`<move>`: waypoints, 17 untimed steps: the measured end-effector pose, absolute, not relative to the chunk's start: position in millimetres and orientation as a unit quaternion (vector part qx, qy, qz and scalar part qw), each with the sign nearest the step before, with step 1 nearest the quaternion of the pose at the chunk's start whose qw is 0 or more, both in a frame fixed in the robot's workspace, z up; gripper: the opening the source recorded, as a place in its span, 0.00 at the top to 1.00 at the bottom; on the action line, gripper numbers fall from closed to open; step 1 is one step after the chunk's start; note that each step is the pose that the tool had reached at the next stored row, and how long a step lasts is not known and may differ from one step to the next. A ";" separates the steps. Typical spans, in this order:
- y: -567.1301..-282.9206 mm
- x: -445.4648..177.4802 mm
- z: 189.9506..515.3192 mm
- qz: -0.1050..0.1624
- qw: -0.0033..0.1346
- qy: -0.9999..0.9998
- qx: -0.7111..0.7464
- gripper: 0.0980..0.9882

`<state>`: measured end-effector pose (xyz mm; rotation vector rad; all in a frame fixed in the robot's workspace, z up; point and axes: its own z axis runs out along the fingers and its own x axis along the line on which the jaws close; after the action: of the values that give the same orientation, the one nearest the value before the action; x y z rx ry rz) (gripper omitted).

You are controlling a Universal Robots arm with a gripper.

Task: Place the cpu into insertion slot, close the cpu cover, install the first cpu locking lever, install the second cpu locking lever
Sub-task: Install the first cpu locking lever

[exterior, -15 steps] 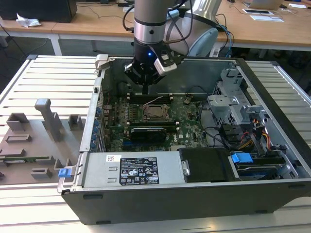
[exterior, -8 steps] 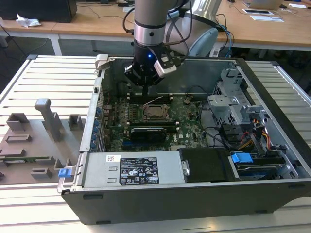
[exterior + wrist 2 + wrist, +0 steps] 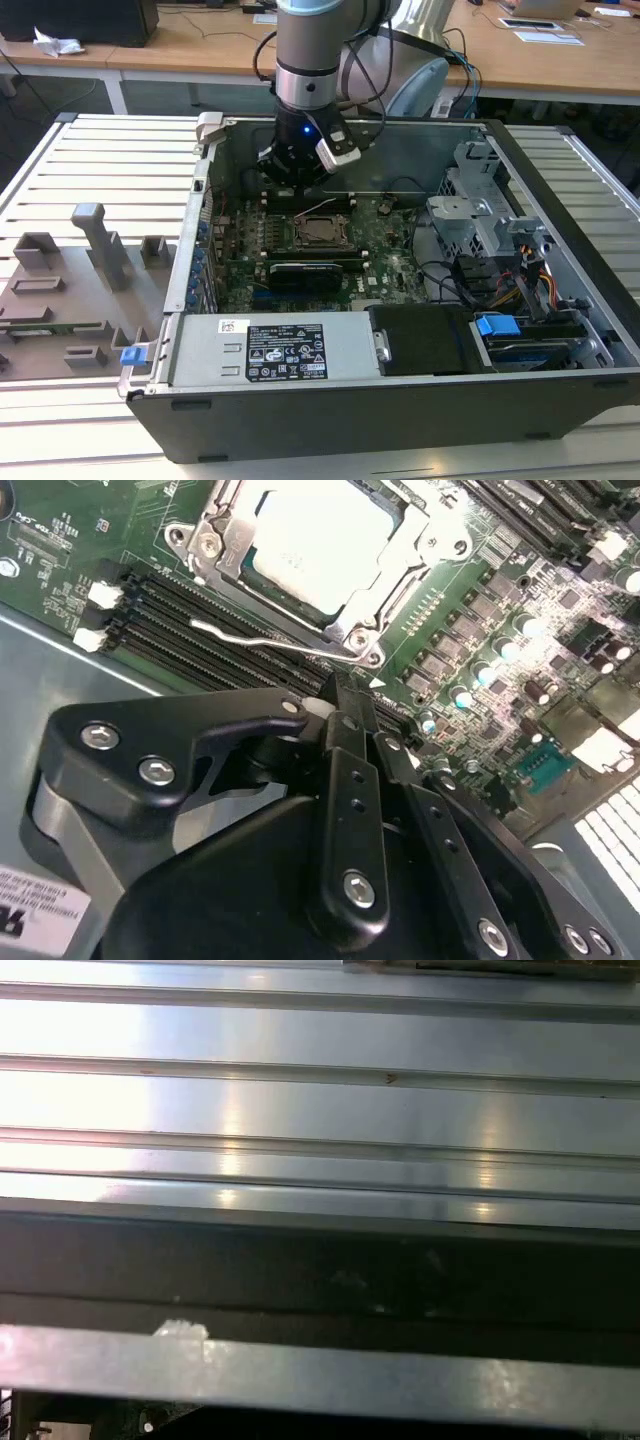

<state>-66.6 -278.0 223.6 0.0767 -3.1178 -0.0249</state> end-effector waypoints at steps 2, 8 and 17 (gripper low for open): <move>-278.0 -64.0 219.8 -0.008 0.011 -1.000 0.025 0.99; -278.0 -53.6 215.1 -0.008 0.011 -1.000 0.025 0.99; -278.0 -33.8 209.8 -0.008 0.012 -1.000 0.025 0.99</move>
<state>-33.8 -278.0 209.8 0.0771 -3.1175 -0.0250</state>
